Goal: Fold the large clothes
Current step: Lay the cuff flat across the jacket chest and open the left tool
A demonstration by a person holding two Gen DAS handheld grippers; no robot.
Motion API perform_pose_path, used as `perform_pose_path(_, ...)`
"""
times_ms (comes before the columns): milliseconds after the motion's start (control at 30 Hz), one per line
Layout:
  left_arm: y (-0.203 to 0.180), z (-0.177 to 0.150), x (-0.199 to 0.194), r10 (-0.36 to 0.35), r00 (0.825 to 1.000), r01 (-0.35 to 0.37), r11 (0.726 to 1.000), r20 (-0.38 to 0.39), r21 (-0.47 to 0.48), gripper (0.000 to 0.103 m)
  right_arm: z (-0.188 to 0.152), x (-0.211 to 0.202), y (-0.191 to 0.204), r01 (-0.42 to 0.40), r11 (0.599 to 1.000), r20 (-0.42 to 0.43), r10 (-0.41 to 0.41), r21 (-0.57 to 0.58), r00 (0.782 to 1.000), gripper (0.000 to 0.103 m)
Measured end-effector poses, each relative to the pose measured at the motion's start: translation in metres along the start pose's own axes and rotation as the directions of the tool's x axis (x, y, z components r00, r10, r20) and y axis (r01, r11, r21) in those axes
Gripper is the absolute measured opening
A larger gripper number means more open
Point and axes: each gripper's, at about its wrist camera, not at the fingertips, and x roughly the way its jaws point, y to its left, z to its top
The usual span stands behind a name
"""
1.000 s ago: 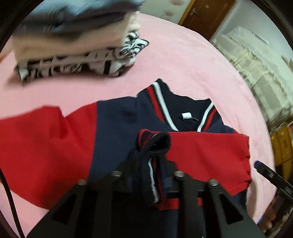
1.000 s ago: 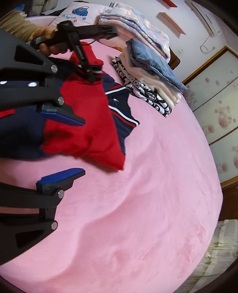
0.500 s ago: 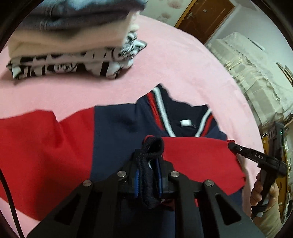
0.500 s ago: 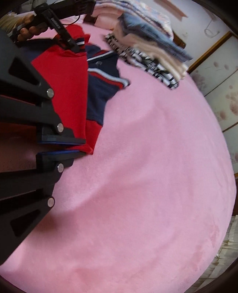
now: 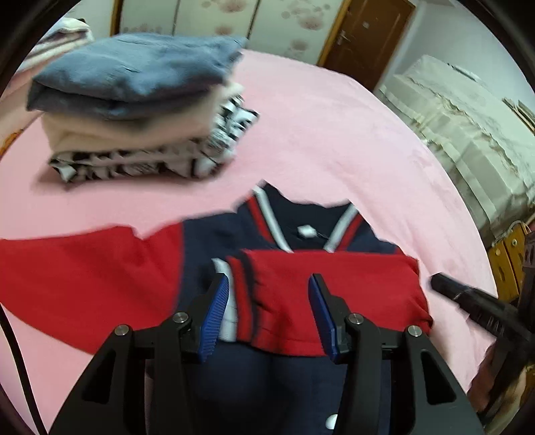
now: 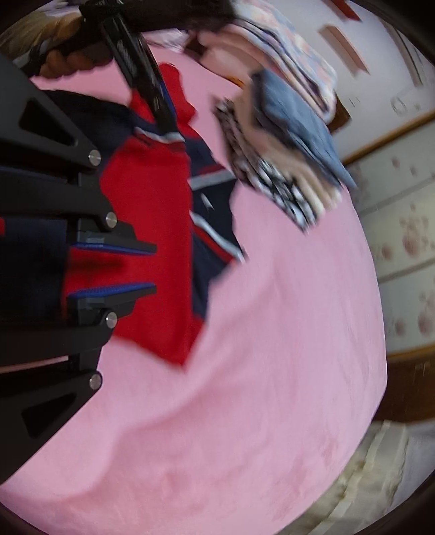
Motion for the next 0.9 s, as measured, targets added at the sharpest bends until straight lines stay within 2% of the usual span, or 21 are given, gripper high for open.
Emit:
perform_pose_path(33,-0.007,-0.005,0.010,-0.008,1.000,0.009,1.000,-0.020,0.003,0.047,-0.006,0.007,0.012,-0.006,1.000,-0.013,0.006,-0.021,1.000,0.016)
perform_pose_path(100,-0.010,-0.014,0.022,0.024,0.998,-0.023,1.000,-0.055,0.010,0.047,-0.016,0.020,0.021,0.021,0.999,-0.036,-0.022,-0.047,0.999,0.016)
perform_pose_path(167,-0.006,-0.024,0.034,0.069,0.995,-0.068,0.998,-0.073,0.019,0.045,-0.027,0.031,0.015,0.098,0.994,-0.057,-0.101,-0.052,0.993,0.016)
perform_pose_path(200,-0.003,-0.027,0.036,0.086,0.994,-0.084,0.996,-0.067,0.028,0.044,-0.032,0.033,0.008,0.163,0.986,-0.061,-0.165,-0.041,0.984,0.012)
perform_pose_path(233,0.000,-0.030,0.034,0.090,0.994,-0.088,0.996,-0.058,0.031,0.040,-0.036,0.033,-0.003,0.186,0.982,-0.063,-0.187,-0.021,0.980,0.006)
perform_pose_path(267,0.003,-0.030,0.033,0.087,0.995,-0.085,0.996,-0.054,0.030,0.040,-0.039,0.030,-0.014,0.181,0.983,-0.062,-0.180,0.010,0.982,0.000)
perform_pose_path(333,0.010,-0.030,0.029,0.077,0.996,-0.076,0.997,-0.051,0.014,0.040,-0.044,0.023,-0.031,0.135,0.988,-0.060,-0.131,0.070,0.990,0.000)
perform_pose_path(400,0.015,-0.029,0.027,0.064,0.997,-0.064,0.998,-0.050,-0.004,0.040,-0.046,0.017,-0.039,0.124,0.987,-0.048,-0.120,0.100,0.992,0.000)
perform_pose_path(567,0.016,-0.030,0.029,0.062,0.997,-0.063,0.998,-0.050,-0.010,0.040,-0.048,0.014,-0.031,0.154,0.985,-0.043,-0.151,0.082,0.988,0.000)
perform_pose_path(700,0.013,-0.030,0.026,0.070,0.995,-0.071,0.997,-0.067,-0.011,0.043,-0.048,0.011,-0.027,0.142,0.987,-0.045,-0.139,0.080,0.989,0.002)
perform_pose_path(833,0.008,-0.030,0.018,0.099,0.992,-0.100,0.995,-0.077,-0.014,0.060,-0.049,0.001,-0.022,0.136,0.987,-0.040,-0.133,0.082,0.990,0.003)
perform_pose_path(900,0.006,-0.032,0.010,0.112,0.991,-0.113,0.994,-0.075,-0.007,0.061,-0.050,-0.005,-0.020,0.128,0.988,-0.039,-0.125,0.090,0.991,0.003)
